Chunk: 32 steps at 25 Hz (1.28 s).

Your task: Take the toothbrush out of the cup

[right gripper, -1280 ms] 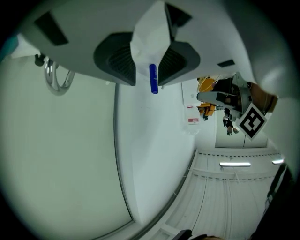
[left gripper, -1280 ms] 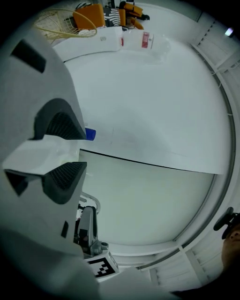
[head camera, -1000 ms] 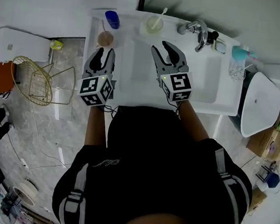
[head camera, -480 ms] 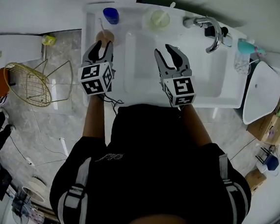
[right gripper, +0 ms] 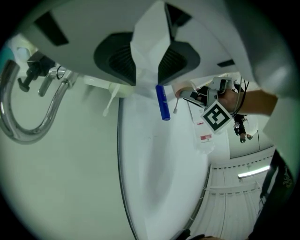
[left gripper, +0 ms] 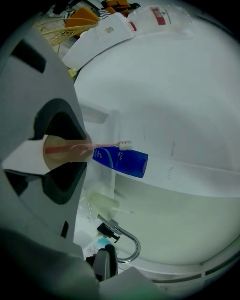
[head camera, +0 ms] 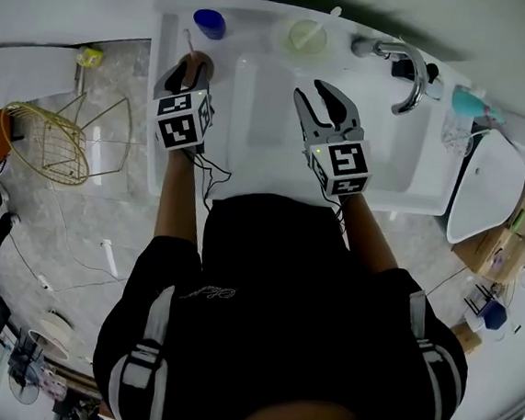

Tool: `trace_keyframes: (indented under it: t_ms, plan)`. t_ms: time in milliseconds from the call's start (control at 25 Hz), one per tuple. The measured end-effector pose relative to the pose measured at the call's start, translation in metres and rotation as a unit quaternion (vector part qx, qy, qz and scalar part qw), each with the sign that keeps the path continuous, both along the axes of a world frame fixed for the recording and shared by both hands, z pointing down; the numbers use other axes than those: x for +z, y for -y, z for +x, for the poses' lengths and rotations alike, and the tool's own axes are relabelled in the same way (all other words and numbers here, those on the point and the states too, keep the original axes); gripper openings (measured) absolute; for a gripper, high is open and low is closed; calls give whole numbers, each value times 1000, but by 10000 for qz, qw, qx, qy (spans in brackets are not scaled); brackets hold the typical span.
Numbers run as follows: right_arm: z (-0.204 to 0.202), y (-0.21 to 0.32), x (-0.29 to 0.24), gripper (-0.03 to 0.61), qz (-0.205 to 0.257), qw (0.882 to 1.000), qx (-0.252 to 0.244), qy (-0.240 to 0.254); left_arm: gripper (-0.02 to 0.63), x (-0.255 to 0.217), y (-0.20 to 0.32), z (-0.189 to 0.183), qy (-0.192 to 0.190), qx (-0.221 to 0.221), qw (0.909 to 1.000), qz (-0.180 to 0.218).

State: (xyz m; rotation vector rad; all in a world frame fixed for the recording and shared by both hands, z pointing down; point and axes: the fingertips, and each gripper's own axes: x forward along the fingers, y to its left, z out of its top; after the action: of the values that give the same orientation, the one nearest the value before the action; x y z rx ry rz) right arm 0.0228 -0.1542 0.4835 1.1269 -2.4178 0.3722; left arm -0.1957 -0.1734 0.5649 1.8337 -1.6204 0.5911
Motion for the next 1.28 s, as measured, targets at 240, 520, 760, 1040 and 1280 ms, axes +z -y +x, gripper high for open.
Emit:
trace_keyframes:
  t_ms: [240,520,760,1040,1280]
  plan:
    - [3,3,7,152,-117,9999,-70,32,133,8,6,-3,360,-11,9992,-167]
    - [10,7,12,150,-148,9999,-7,62,144,18,10,1,892,212,9952,-340]
    - [17,8,12,144,-153,9998,81,49,138,23,13,4,1079,384,9922,-486]
    - [18,4,11,140,-142,9998,108,38,63,21,14,-2,1184,360,9913,-445]
    - [15,1,8,138,-104,9999,100,22,57,11,14,-3,980,288,9947,-97]
